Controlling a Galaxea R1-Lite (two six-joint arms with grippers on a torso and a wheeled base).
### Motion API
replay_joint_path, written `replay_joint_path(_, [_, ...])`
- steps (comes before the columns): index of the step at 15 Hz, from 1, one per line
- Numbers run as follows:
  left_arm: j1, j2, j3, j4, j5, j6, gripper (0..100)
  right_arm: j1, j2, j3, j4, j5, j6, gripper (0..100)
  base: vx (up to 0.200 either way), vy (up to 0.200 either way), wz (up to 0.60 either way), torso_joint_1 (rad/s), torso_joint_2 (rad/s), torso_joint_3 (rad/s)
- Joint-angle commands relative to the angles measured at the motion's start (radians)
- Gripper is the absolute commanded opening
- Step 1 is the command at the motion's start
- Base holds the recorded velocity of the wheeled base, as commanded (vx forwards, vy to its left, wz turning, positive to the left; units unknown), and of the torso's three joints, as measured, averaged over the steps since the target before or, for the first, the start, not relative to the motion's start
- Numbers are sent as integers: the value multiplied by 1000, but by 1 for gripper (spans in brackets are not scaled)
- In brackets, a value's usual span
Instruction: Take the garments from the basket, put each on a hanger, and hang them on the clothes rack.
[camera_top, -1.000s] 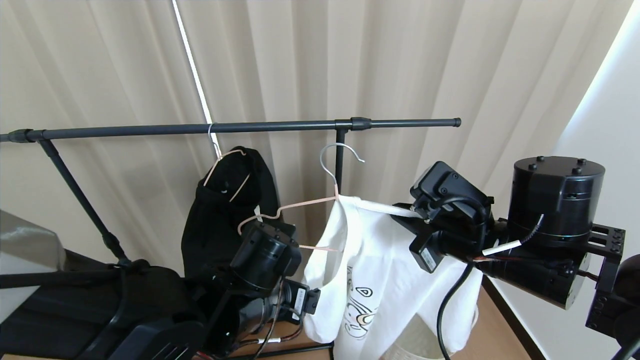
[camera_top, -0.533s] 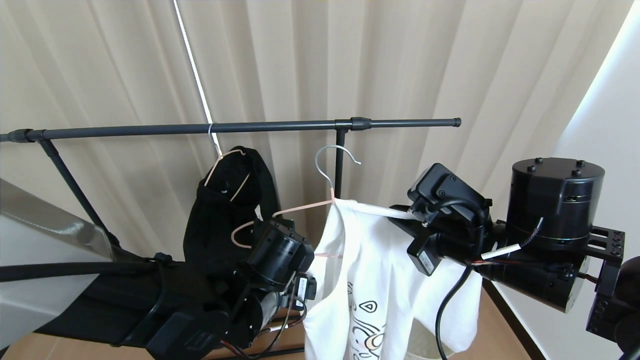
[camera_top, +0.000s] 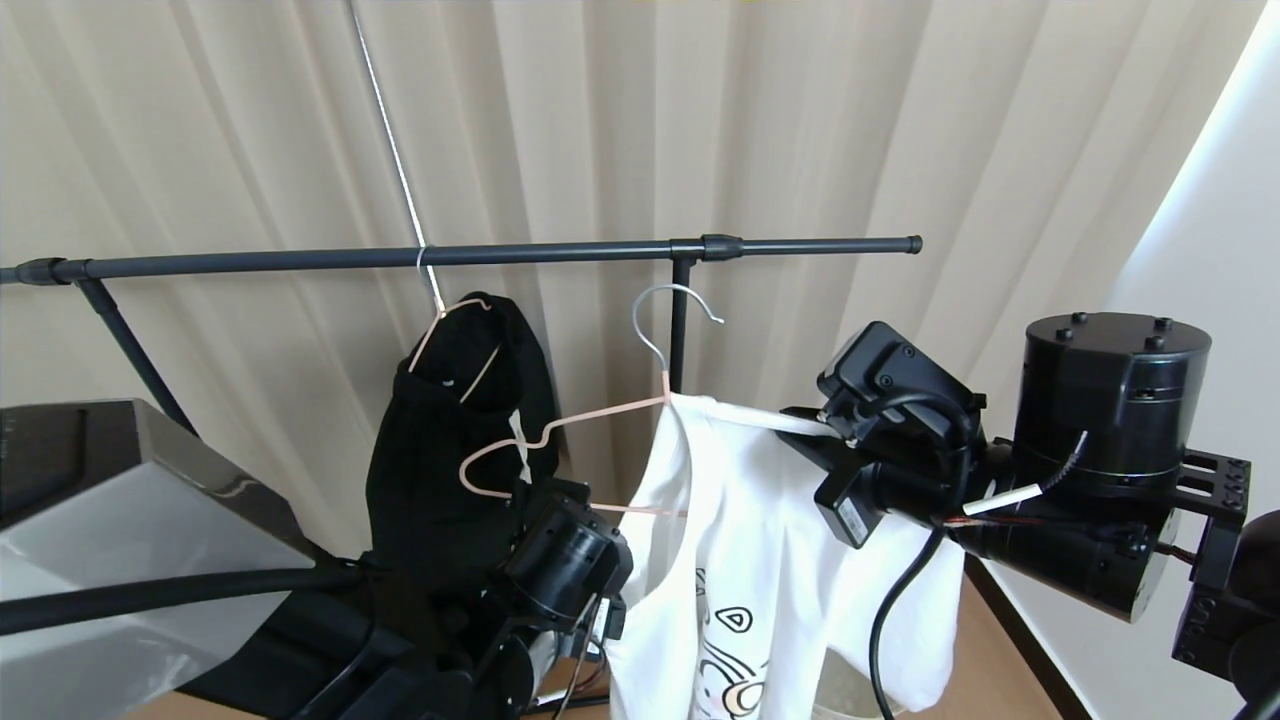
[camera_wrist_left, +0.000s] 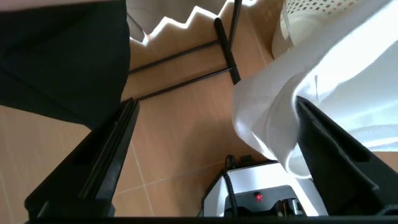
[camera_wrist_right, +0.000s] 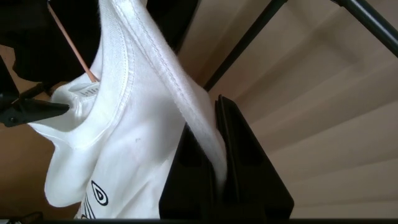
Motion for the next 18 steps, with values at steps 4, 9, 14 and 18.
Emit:
replay_joint_path(4, [3,13,17,-21,-1,2,0,-22,0,-4,0,1,1,0,0,0,0,0,0,0])
replay_joint_path(9, [33,-81,13,-19,-1,8,0,-33,-9,0,0,1,2,0,0,0,0,0,0,0])
replay_joint_path(14, [109,-119,-2,-21,2,42,0,-33,-41,8,1,1,1,0,0,0,0,0,0,0])
replay_joint_path(18, [175,-119,-47,-19,2,44,0,-34,-46,14,1,1,1,0,0,0,0,0,0,0])
